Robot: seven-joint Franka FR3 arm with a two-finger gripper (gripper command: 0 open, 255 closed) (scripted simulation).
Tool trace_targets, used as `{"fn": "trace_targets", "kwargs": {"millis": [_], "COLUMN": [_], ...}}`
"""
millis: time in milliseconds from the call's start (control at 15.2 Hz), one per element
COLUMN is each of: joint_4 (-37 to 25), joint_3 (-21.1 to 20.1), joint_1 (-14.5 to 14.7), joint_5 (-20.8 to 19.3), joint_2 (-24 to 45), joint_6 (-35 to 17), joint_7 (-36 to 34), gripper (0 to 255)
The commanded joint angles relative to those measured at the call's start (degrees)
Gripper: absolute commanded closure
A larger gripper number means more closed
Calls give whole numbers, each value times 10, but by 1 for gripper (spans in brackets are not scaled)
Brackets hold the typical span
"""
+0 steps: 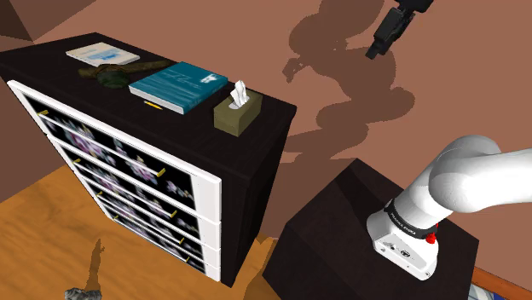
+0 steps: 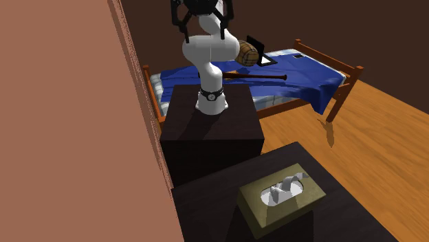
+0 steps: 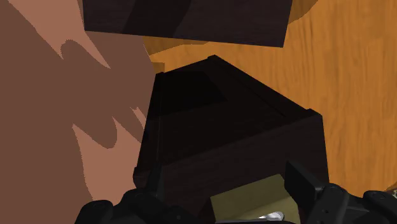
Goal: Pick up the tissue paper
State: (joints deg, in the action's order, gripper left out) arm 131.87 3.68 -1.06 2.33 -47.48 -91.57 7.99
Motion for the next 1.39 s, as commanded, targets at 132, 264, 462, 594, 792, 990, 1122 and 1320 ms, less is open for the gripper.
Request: {"fn": "trace_targets", "kwargs": {"millis": [132,264,462,594,792,990,1122,1320], "joint_4": [-18,-40,-79,-110,-162,-222,-268,-344], "joint_3": [-26,-51,-87,-109,-140,-167,-182,-197], "joint_1": [1,1,-1,-2,-5,-4,-1,9], "joint_5": [0,-2,-11,-21,-42,-69,-91,-127], "joint_2": [42,87,156,205,281,361,417,504], "joint_6": [-14,-26,-39,-44,-45,-38,-28,-5], "joint_7": [-28,-56,-98,-128,-174,-221,-252,-296], "gripper": [0,0,0,0,0,0,0,0]}}
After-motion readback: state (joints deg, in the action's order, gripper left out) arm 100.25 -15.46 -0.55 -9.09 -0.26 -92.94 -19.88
